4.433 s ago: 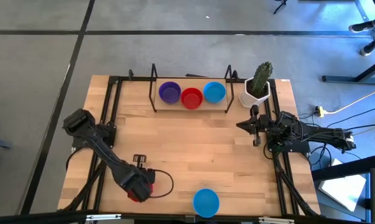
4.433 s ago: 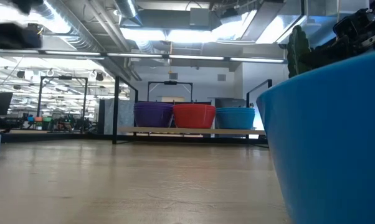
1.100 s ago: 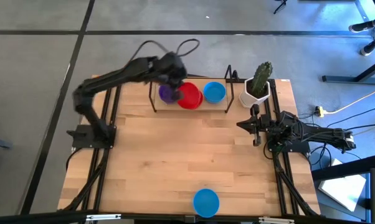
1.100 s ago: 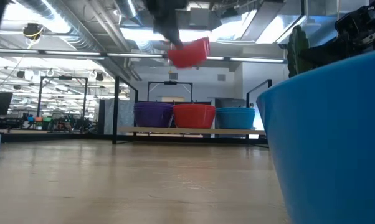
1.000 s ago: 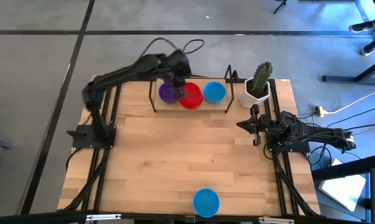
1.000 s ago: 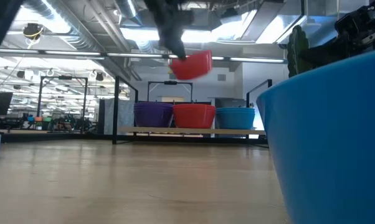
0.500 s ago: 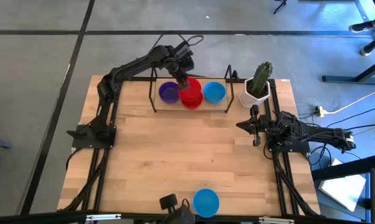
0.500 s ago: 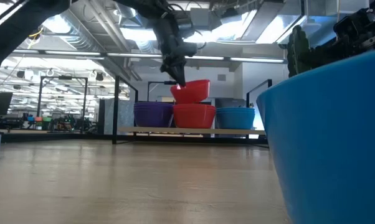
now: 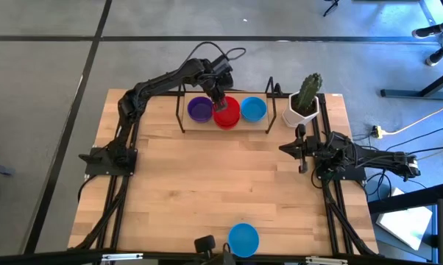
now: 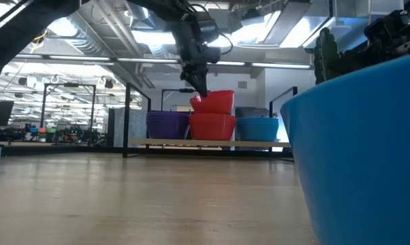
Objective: Pick & Place Mini bowls
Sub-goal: Stack the red bowl on top of the red bowl on the shelf
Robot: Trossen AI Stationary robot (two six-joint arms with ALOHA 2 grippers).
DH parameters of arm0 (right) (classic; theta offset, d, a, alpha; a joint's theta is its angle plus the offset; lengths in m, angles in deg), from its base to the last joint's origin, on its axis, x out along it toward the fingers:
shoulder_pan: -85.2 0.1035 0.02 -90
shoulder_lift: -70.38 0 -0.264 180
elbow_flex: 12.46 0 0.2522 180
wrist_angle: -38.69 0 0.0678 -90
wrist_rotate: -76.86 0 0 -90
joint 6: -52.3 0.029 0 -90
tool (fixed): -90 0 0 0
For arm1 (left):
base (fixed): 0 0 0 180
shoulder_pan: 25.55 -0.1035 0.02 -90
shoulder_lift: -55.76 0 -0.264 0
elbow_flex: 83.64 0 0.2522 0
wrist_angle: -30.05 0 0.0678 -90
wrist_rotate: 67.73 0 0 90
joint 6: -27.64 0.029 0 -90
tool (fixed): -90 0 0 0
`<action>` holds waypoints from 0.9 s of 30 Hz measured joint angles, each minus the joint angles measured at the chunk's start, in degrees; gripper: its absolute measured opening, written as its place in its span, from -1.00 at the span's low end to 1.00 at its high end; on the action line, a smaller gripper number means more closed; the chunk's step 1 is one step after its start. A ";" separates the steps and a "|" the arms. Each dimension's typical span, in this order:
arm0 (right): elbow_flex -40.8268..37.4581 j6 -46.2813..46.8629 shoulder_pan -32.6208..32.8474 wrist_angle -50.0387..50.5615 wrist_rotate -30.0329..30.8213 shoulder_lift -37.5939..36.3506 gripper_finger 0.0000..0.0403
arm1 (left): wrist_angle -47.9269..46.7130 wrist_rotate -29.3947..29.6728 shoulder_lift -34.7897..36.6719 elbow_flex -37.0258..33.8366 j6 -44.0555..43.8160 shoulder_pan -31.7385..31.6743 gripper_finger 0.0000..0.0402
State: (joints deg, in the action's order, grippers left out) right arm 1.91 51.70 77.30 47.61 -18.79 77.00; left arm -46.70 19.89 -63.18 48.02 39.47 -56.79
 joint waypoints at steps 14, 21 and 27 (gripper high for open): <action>0.00 -0.77 0.00 0.50 0.00 0.01 -0.90 | -0.21 1.14 -4.30 -0.04 0.81 -0.37 -0.98; 0.00 -0.92 0.00 0.61 0.00 0.01 -0.90 | -0.17 0.93 -4.45 -0.04 1.52 -0.19 -0.98; 0.00 -0.94 0.00 0.71 0.00 0.01 -0.90 | -0.19 1.15 -4.45 -0.04 2.55 0.38 -0.85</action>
State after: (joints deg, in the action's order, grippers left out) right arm 1.91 50.76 77.30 48.33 -18.79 77.01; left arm -46.88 21.04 -67.63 47.98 42.02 -56.41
